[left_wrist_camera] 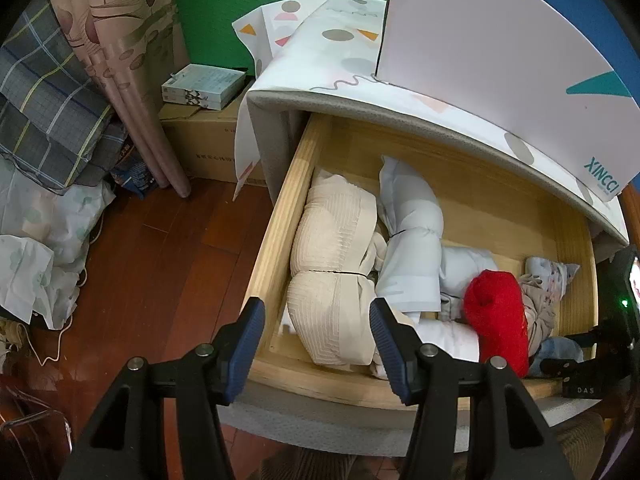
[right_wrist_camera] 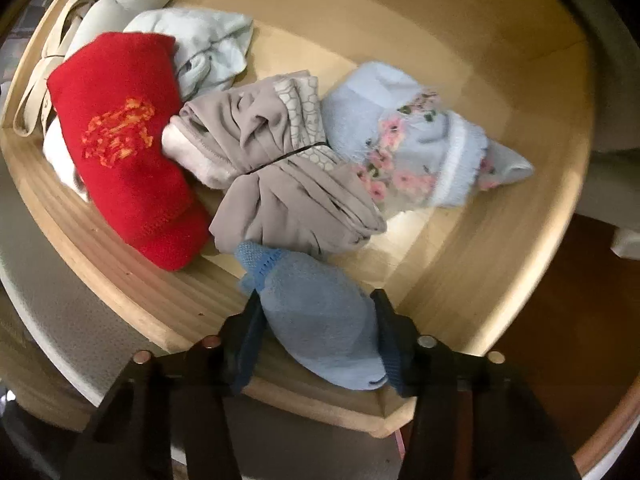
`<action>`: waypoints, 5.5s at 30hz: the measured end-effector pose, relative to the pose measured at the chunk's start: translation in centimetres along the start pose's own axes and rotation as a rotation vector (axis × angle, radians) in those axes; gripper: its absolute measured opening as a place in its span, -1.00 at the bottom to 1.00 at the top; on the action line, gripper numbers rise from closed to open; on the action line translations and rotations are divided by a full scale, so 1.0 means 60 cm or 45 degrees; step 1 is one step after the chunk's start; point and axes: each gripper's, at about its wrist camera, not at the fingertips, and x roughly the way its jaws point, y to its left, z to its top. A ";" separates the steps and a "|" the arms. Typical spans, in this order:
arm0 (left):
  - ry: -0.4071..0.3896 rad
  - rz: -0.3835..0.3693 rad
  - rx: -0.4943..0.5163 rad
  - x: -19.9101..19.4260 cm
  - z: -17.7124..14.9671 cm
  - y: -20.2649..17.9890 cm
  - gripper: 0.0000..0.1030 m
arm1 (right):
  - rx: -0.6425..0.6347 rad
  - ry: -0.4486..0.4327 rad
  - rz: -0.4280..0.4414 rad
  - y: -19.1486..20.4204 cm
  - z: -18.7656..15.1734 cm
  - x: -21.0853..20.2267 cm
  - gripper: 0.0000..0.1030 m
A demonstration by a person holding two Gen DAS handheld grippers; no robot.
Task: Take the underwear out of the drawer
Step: 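Return the right tool to the drawer and grasp the light blue rolled item, then move the left tool onto the cream elastic bundle and close on it, then lift the cream bundle with the left tool and release it into the white box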
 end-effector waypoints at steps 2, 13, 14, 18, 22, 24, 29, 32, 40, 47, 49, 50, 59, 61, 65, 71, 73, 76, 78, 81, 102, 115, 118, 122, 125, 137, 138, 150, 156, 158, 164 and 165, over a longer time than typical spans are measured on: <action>-0.003 0.001 0.000 -0.002 -0.002 0.000 0.08 | 0.029 -0.034 -0.033 0.003 -0.009 -0.005 -0.22; -0.003 0.002 0.001 -0.006 -0.004 0.003 0.08 | 0.217 -0.188 0.055 -0.006 -0.043 -0.058 -0.25; -0.002 0.000 0.001 -0.005 -0.002 0.003 0.08 | 0.237 -0.203 0.071 -0.008 -0.045 -0.063 -0.25; 0.000 0.005 0.006 -0.005 -0.001 0.003 0.08 | 0.349 -0.279 0.164 -0.022 -0.051 -0.083 -0.25; 0.006 0.008 0.010 -0.003 0.000 0.002 0.08 | 0.500 -0.350 0.223 -0.038 -0.056 -0.081 -0.25; 0.013 0.001 0.006 -0.001 0.000 0.003 0.08 | 0.540 -0.377 0.215 -0.035 -0.060 -0.074 -0.25; 0.047 -0.035 -0.020 0.007 0.001 0.012 0.08 | 0.535 -0.430 0.182 -0.023 -0.051 -0.065 -0.25; 0.066 -0.066 -0.057 0.011 0.002 0.021 0.08 | 0.534 -0.453 0.177 -0.022 -0.057 -0.065 -0.25; 0.116 -0.068 -0.043 0.030 0.032 0.023 0.08 | 0.532 -0.493 0.217 -0.021 -0.065 -0.058 -0.23; 0.240 -0.161 -0.071 0.063 0.048 0.008 0.08 | 0.551 -0.496 0.273 -0.031 -0.075 -0.054 -0.22; 0.263 -0.160 -0.085 0.074 0.050 0.007 0.08 | 0.551 -0.498 0.278 -0.031 -0.076 -0.054 -0.21; 0.274 -0.150 -0.091 0.079 0.050 0.007 0.08 | 0.549 -0.496 0.282 -0.031 -0.075 -0.052 -0.21; 0.309 -0.074 -0.125 0.111 0.054 -0.006 0.08 | 0.556 -0.494 0.309 -0.034 -0.077 -0.050 -0.19; 0.308 -0.048 -0.126 0.117 0.054 -0.011 0.08 | 0.559 -0.492 0.320 -0.036 -0.077 -0.049 -0.19; 0.317 -0.002 -0.101 0.118 0.053 -0.017 0.08 | 0.566 -0.489 0.334 -0.038 -0.078 -0.048 -0.18; 0.339 0.021 -0.060 0.121 0.047 -0.028 0.08 | 0.565 -0.480 0.344 -0.039 -0.078 -0.046 -0.17; 0.332 0.048 -0.063 0.125 0.047 -0.030 0.09 | 0.563 -0.480 0.344 -0.039 -0.077 -0.046 -0.17; 0.344 0.089 -0.063 0.136 0.055 -0.036 0.16 | 0.566 -0.479 0.348 -0.040 -0.077 -0.046 -0.17; 0.350 0.116 -0.042 0.144 0.056 -0.045 0.19 | 0.569 -0.479 0.353 -0.041 -0.078 -0.045 -0.16; 0.353 0.157 -0.002 0.149 0.058 -0.059 0.22 | 0.576 -0.479 0.358 -0.040 -0.078 -0.045 -0.16; 0.316 0.069 0.001 0.118 0.048 -0.047 -0.21 | 0.584 -0.478 0.366 -0.039 -0.077 -0.046 -0.16; 0.258 0.029 -0.002 0.080 0.050 -0.030 -0.25 | 0.583 -0.476 0.366 -0.040 -0.078 -0.046 -0.16; 0.242 0.008 -0.001 0.064 0.053 -0.030 -0.25 | 0.578 -0.474 0.361 -0.043 -0.077 -0.047 -0.16; 0.220 -0.018 0.003 0.040 0.054 -0.028 -0.25 | 0.577 -0.474 0.359 -0.042 -0.076 -0.048 -0.16; 0.202 -0.034 0.014 0.022 0.054 -0.027 -0.25 | 0.577 -0.475 0.357 -0.043 -0.076 -0.049 -0.16; 0.118 -0.101 0.028 -0.067 0.059 -0.012 -0.25 | 0.576 -0.479 0.341 -0.041 -0.076 -0.051 -0.17; 0.103 -0.108 0.028 -0.080 0.061 -0.011 -0.25 | 0.576 -0.479 0.341 -0.042 -0.077 -0.051 -0.17; -0.113 -0.171 0.123 -0.242 0.108 -0.033 -0.26 | 0.582 -0.480 0.351 -0.045 -0.076 -0.051 -0.17; -0.280 -0.190 0.170 -0.329 0.177 -0.066 -0.26 | 0.585 -0.481 0.351 -0.044 -0.079 -0.053 -0.17; -0.325 -0.201 0.181 -0.347 0.211 -0.078 -0.26 | 0.590 -0.481 0.356 -0.046 -0.079 -0.053 -0.17; -0.376 -0.185 0.239 -0.350 0.299 -0.119 -0.26 | 0.594 -0.482 0.360 -0.045 -0.079 -0.052 -0.17; -0.377 -0.180 0.255 -0.342 0.312 -0.128 -0.26 | 0.596 -0.483 0.364 -0.046 -0.079 -0.052 -0.17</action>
